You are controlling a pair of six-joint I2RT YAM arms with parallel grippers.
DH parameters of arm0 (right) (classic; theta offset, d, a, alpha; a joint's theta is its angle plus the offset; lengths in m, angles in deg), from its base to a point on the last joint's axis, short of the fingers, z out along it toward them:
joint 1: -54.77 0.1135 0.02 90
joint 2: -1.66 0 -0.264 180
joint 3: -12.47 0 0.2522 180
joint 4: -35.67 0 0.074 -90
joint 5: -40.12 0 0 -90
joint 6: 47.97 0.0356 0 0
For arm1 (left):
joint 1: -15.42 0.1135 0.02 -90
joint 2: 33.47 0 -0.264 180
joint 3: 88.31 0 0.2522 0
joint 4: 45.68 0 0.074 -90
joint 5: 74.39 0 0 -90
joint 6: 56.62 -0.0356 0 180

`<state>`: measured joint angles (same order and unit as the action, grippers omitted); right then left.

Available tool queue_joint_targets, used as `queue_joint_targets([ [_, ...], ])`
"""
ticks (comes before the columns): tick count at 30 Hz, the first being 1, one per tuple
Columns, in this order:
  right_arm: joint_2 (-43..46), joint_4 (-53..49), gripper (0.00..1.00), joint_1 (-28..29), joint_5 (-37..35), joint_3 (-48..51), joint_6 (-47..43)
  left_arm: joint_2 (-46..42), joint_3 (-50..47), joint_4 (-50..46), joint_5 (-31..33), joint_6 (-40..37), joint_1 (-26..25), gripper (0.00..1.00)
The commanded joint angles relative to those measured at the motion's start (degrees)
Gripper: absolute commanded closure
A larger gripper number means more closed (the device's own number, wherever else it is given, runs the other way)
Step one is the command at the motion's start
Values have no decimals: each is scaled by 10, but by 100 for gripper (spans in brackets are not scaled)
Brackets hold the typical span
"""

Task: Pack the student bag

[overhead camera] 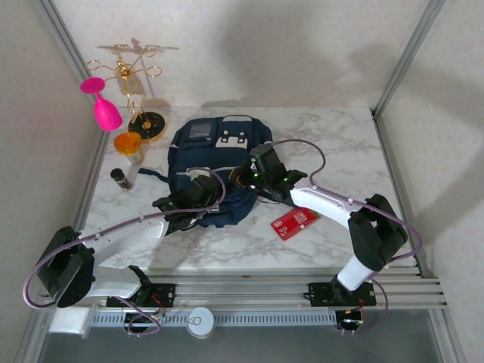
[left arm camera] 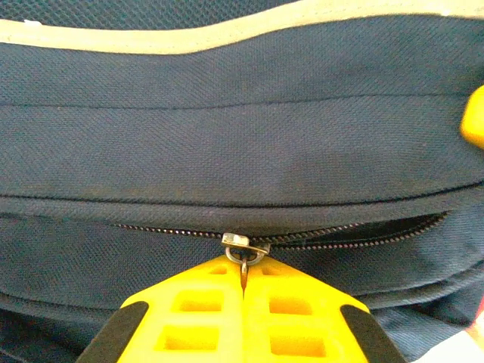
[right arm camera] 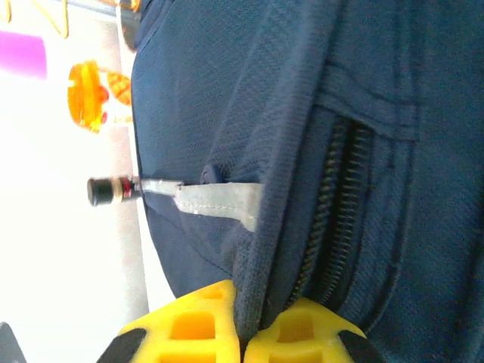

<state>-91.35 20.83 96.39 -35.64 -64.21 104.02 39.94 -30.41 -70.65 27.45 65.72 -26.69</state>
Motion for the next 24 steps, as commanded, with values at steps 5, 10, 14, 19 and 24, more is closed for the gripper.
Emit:
queue_joint_targets([
  [5,19,-62,100,-130,145,-53,-210,-44,-11,-103,51,-4,10,100],
  [10,27,-107,100,-198,191,-81,-269,-40,-18,-102,68,-29,19,100],
  [14,3,-168,100,-227,192,-118,-317,-33,-21,-85,127,-78,26,100],
  [19,-13,-181,100,-240,185,-135,-324,-52,-44,4,142,-172,40,100],
  [24,-37,-201,100,-240,197,-153,-343,-67,-80,104,116,-298,57,100],
])
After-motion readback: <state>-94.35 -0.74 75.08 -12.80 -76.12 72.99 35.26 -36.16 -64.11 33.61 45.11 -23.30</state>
